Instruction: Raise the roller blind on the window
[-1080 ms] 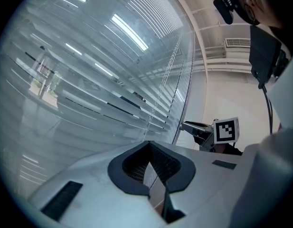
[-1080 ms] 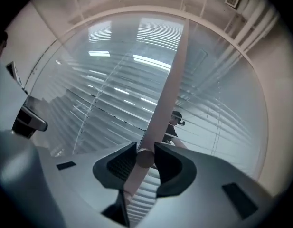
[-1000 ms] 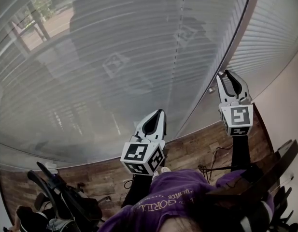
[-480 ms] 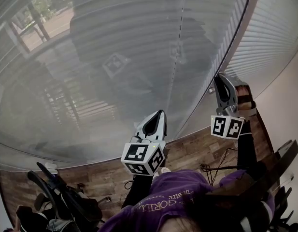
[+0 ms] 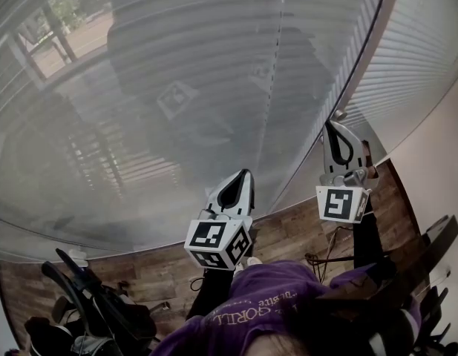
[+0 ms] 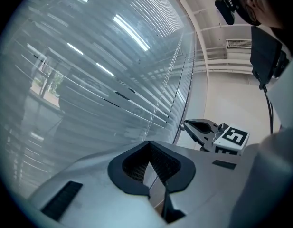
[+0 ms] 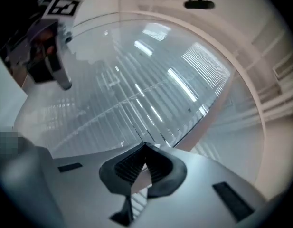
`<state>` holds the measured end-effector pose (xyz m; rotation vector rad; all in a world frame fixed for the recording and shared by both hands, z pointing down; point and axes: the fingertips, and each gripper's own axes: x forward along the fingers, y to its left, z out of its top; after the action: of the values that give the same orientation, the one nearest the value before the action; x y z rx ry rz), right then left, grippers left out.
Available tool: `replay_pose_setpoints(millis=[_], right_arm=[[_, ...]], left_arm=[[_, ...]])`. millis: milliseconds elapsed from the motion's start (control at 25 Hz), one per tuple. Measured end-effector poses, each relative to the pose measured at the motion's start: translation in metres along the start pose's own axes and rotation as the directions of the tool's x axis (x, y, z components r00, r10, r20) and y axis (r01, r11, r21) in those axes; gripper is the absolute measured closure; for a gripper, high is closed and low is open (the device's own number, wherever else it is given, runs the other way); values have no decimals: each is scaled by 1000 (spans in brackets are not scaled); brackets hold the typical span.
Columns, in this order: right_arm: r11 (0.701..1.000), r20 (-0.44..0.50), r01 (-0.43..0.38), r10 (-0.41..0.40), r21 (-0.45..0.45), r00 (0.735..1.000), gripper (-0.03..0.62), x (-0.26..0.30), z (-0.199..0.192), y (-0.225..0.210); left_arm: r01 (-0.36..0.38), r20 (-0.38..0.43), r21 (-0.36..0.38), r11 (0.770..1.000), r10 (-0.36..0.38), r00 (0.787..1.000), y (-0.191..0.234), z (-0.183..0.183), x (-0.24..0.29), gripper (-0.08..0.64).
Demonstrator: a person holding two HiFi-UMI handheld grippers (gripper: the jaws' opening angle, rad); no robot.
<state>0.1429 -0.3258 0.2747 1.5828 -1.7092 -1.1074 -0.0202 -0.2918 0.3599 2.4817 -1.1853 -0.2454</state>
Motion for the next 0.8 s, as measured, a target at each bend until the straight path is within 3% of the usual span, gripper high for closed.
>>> replay_pose_setpoints(millis=[80, 120, 240, 320, 400, 640, 800], right_arm=[[973, 40, -23, 14, 230, 999, 597, -1, 8, 2], [935, 55, -38, 20, 354, 998, 597, -1, 9, 6], [756, 56, -92, 74, 649, 996, 597, -3, 3, 24], [630, 77, -122, 98, 767, 992, 597, -3, 5, 33], [535, 99, -145, 114, 832, 989, 597, -6, 12, 43], [404, 190, -253, 190, 879, 963, 597, -18, 42, 86], [355, 242, -311, 226, 882, 944, 597, -27, 58, 111]], left_arm=[[-1, -4, 0, 1000, 1, 1000, 2, -4, 1, 560], [-2, -6, 0, 1000, 2, 1000, 3, -7, 2, 560], [-4, -13, 1, 1000, 4, 1000, 4, -12, 3, 560], [-8, -15, 1, 1000, 8, 1000, 5, -12, 2, 560], [-16, -21, 0, 1000, 16, 1000, 6, -12, 0, 560], [-64, -46, -3, 998, 64, 997, 17, -24, -11, 560], [-93, -44, 4, 996, 93, 995, 29, -30, -28, 560]])
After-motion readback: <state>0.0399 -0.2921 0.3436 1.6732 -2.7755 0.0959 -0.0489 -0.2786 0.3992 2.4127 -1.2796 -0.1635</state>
